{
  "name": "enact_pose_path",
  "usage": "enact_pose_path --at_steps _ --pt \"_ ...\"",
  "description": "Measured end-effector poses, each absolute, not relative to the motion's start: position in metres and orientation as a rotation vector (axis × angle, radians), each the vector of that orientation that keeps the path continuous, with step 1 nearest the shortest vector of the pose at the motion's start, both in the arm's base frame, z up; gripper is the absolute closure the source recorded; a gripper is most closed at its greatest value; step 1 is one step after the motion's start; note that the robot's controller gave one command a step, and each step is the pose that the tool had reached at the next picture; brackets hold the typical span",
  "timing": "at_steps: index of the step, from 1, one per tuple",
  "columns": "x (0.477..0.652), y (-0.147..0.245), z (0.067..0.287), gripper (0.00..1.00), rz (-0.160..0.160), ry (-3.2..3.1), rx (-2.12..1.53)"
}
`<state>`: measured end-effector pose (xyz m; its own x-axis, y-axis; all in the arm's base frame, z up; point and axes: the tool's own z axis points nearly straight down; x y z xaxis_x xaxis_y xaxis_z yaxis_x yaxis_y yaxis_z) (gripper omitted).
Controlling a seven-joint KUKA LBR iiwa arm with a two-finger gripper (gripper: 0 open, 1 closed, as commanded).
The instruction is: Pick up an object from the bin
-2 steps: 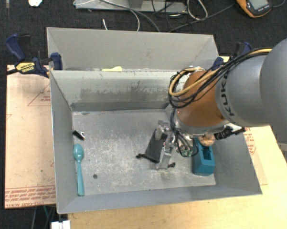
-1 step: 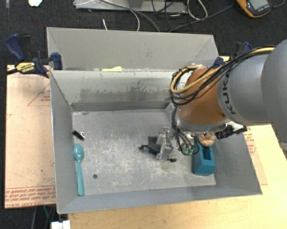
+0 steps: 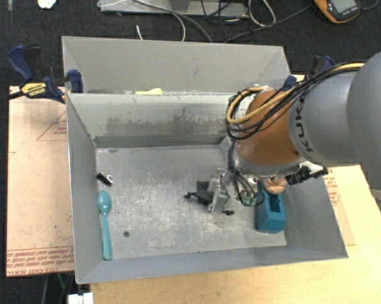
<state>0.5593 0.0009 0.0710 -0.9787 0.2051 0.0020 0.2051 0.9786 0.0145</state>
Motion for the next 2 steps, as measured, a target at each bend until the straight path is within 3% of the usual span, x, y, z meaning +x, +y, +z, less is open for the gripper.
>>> enact_pose_path --at_steps 2 --pt "0.571 0.005 0.210 1.00 -0.026 -3.124 -0.345"
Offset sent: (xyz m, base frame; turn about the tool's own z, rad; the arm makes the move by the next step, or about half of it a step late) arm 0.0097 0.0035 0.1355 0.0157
